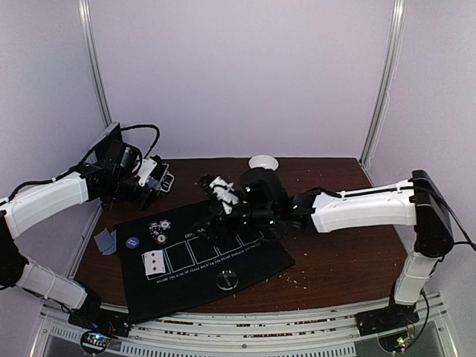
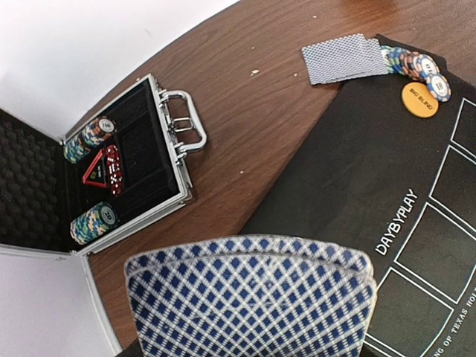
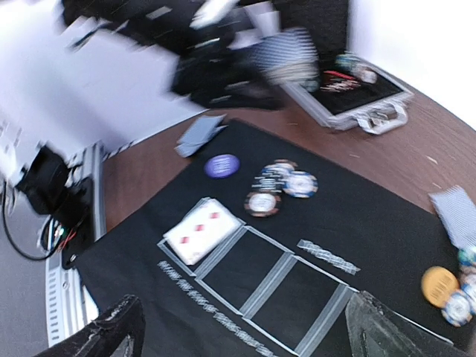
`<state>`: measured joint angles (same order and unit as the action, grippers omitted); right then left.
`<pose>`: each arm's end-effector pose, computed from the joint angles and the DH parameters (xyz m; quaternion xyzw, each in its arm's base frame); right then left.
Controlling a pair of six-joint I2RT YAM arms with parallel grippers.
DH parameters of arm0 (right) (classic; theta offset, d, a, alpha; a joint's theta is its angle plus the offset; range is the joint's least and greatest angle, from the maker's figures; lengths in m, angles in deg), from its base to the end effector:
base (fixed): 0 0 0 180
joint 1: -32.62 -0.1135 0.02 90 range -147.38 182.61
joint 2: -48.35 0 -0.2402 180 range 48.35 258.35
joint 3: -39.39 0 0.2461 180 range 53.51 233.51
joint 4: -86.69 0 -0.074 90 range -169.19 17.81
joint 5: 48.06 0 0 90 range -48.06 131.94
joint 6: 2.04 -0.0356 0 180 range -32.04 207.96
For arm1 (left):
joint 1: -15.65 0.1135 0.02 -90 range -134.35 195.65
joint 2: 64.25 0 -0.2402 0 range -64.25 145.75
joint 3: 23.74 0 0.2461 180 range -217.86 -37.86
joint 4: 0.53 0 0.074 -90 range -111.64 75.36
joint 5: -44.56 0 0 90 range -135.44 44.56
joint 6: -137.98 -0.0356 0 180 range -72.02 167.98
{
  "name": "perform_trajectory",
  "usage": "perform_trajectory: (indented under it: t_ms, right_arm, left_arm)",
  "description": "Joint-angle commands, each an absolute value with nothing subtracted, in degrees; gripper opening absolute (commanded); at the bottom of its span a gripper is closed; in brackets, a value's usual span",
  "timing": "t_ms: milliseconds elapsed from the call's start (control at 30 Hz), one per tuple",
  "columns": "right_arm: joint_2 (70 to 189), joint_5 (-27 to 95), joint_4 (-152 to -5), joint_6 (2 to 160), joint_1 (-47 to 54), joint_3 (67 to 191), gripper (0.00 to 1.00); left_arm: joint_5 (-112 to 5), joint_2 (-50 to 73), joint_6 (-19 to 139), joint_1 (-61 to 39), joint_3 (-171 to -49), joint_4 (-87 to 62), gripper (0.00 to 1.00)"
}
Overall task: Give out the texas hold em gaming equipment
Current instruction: Pick up the poker card from the face-down deck piles.
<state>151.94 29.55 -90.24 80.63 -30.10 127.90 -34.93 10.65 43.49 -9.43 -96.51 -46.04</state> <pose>0.1845 0.3745 0.2491 -0.4302 0.6834 0.4063 0.4275 0.2535 -0.1115 0.2557 0.2050 0.9062 0.0197 0.3693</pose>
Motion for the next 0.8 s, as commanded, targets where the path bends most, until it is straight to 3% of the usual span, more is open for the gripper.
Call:
perform_trajectory:
  t_ms: [0, 167, 333, 533, 767]
  right_arm:
    - [145.5, 24.02, -94.57, 70.97, -22.91, 123.54, 0.97]
    - [142.11, 19.6, -95.39, 63.48, -15.65, 123.58, 0.96]
    - [142.95, 14.7, -96.1, 57.72, -12.72, 123.24, 0.93]
    - [152.16, 5.22, -99.73, 50.48, -13.96, 128.09, 0.84]
    - [160.57, 0.5, -104.22, 46.55, -17.68, 134.39, 0.87]
  left_arm:
    - [-37.87, 9.85, 39.2, -15.85, -96.75, -44.39, 0.55]
    - [-35.72, 9.77, 32.1, -29.77, -95.78, -45.38, 0.55]
    - [-43.15, 7.94, 30.19, -30.65, -95.38, -44.62, 0.54]
    - [-44.21, 7.63, 27.51, -32.88, -96.1, -44.66, 0.54]
    - [-40.06, 10.04, 27.0, -33.57, -97.71, -45.54, 0.54]
